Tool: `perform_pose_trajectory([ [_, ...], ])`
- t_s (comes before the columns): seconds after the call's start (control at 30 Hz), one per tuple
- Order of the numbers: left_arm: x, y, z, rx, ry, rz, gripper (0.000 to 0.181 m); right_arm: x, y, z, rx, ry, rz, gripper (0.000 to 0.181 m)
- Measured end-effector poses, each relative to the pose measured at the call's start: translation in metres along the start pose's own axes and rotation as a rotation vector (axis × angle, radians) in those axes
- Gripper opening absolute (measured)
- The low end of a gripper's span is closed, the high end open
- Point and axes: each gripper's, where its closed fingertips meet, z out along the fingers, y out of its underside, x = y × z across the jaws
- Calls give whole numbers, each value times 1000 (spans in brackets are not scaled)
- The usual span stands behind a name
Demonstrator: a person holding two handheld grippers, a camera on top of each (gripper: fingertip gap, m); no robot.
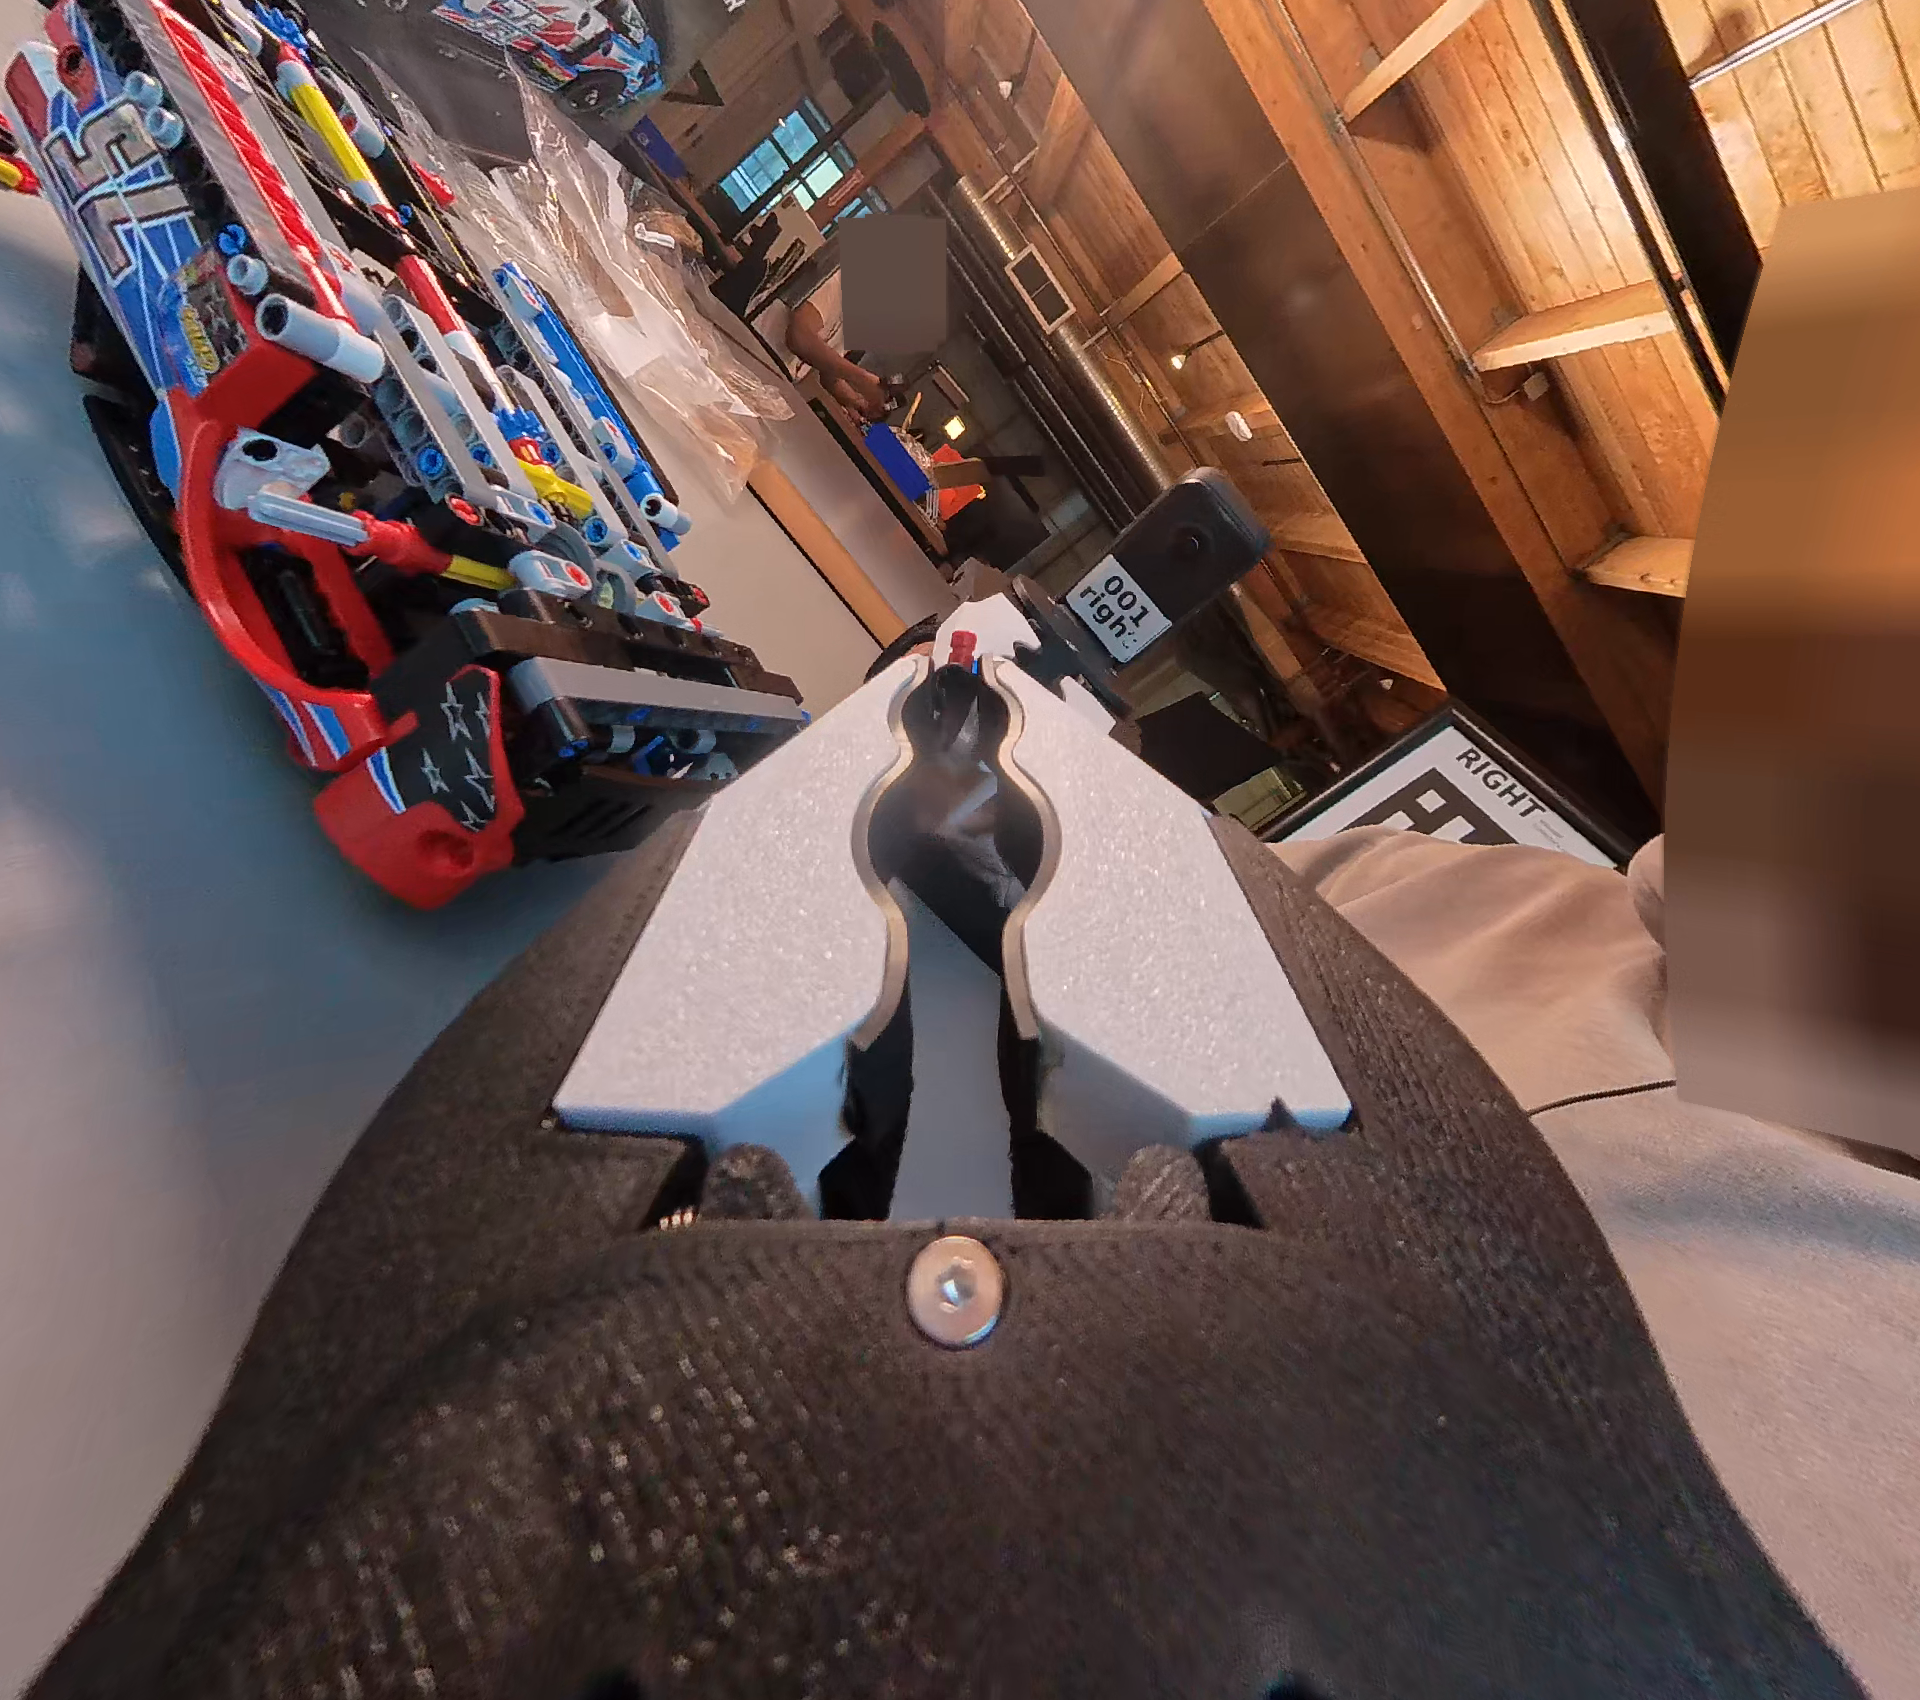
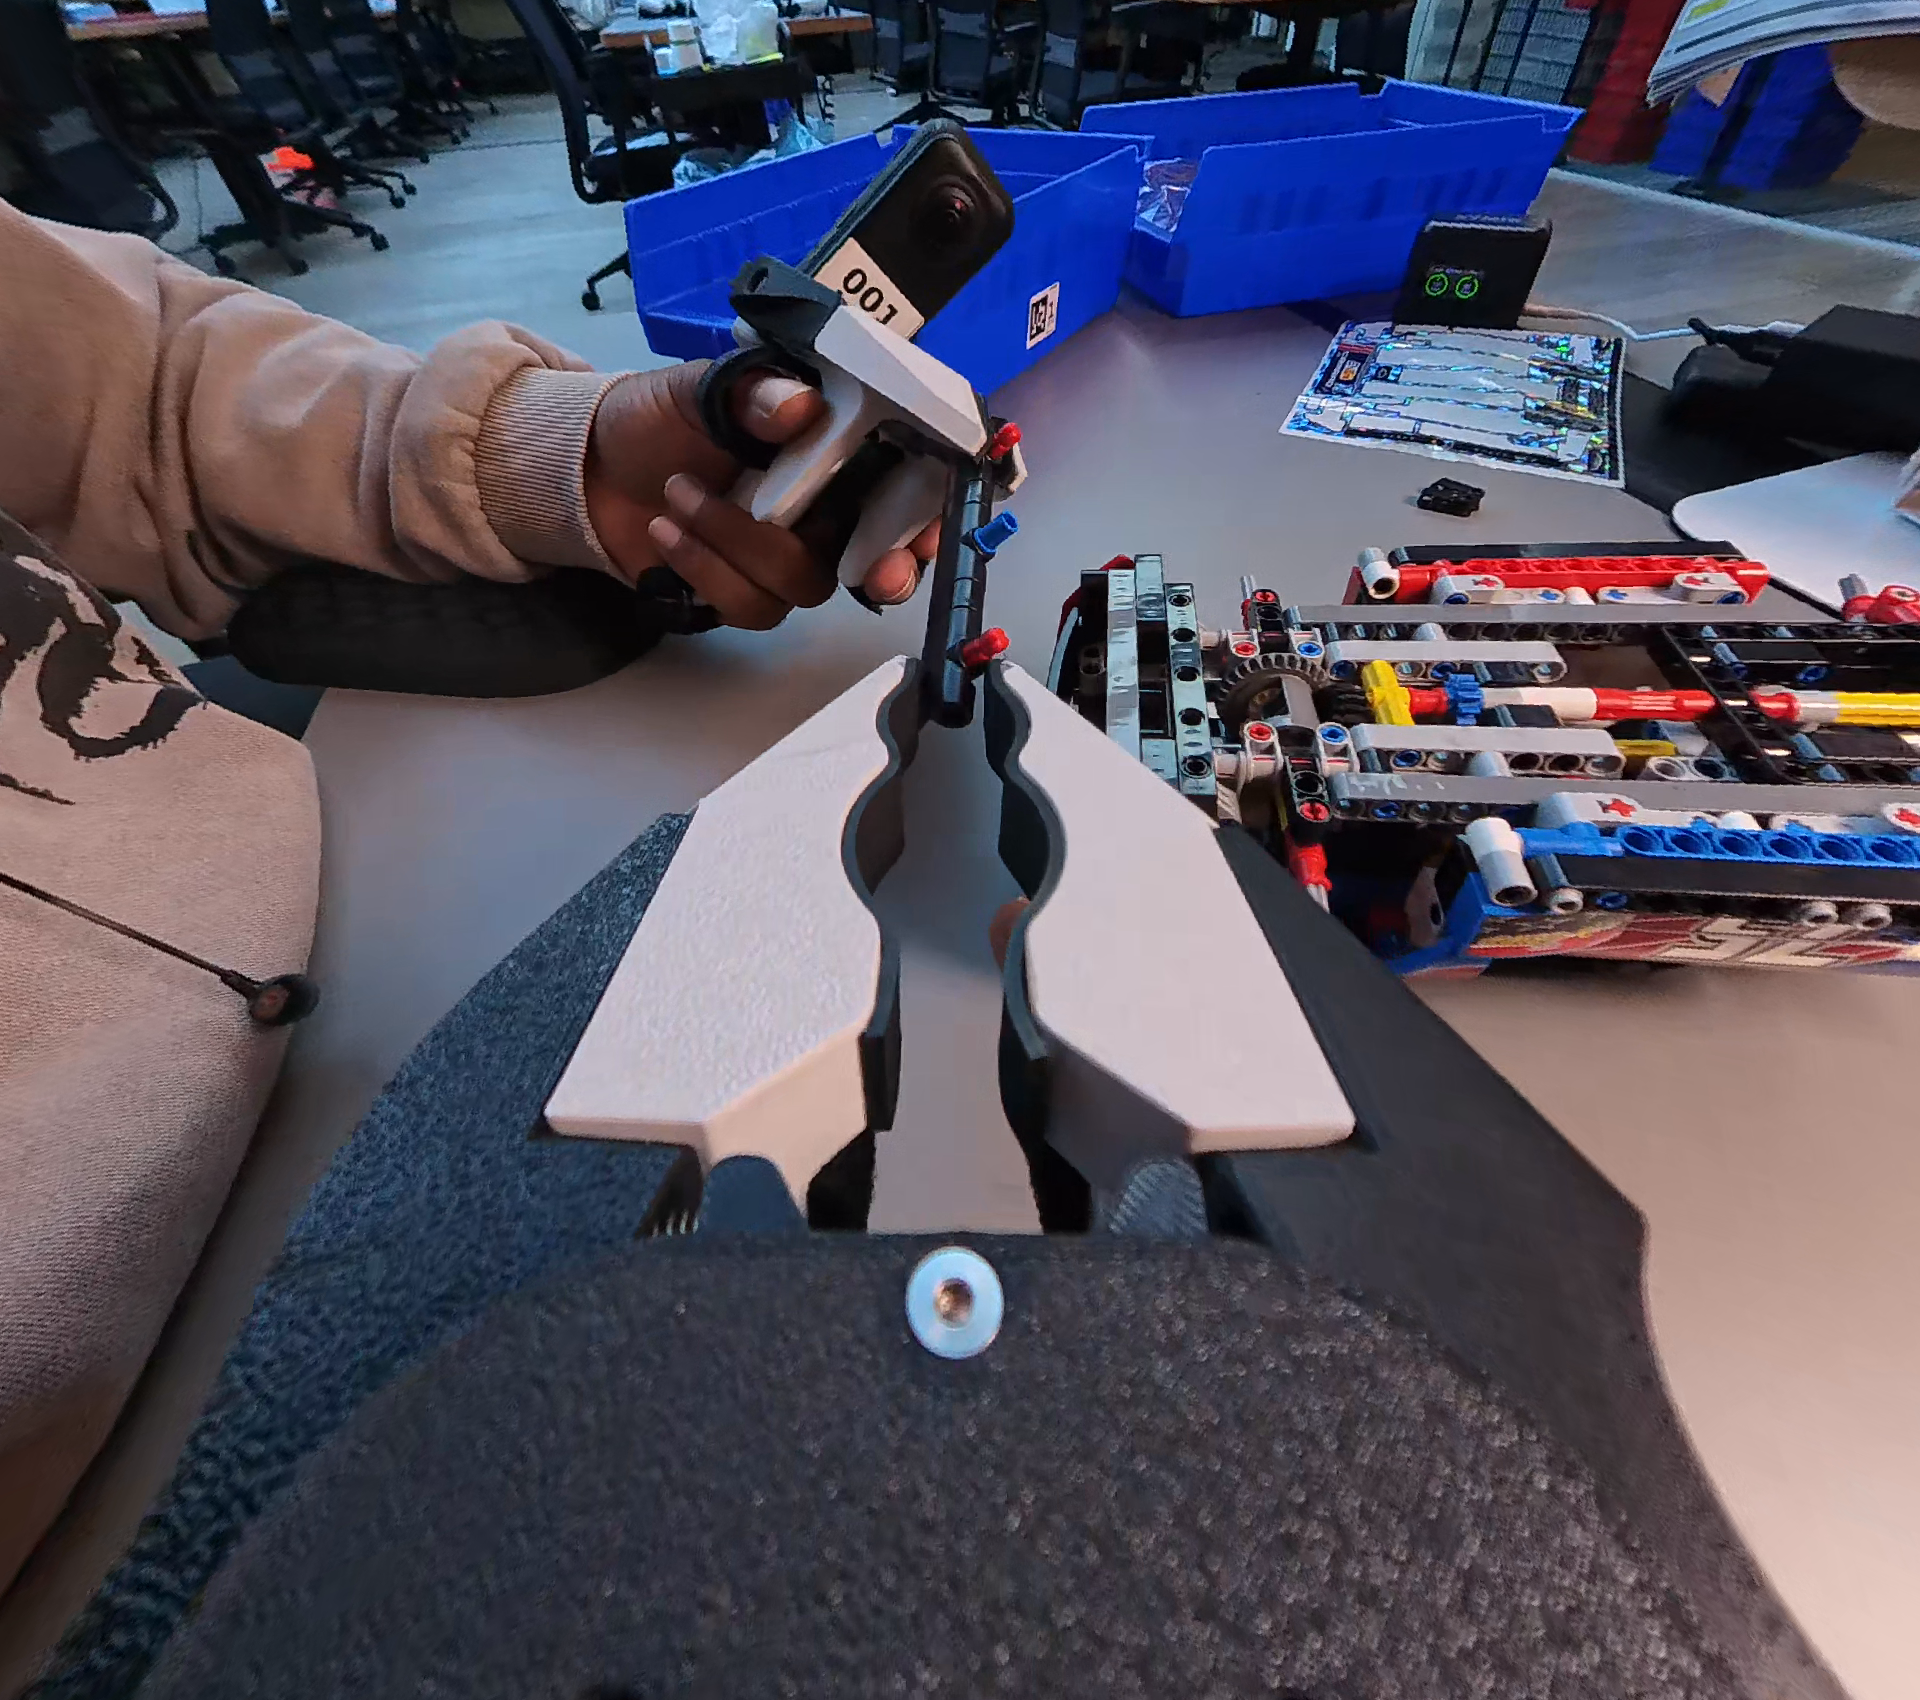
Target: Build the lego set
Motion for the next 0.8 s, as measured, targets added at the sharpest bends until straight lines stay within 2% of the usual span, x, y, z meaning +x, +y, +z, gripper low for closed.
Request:
perform_pose_trajectory([
  [0.2,-8,2,0,-28,-61,50,6,6,2,-2,2,-40,185,7],
  [0.47,-13,-5,-5,-65,-115,137,8,13,5,-4,35,-163,592,5],
  [0.73,-9,-6,-4,-91,-85,110,8,16,-5,1,106,-191,703,5],
  [0.8,-8,-6,-4,-96,-75,93,13,19,-7,2,130,-181,719,4],
])
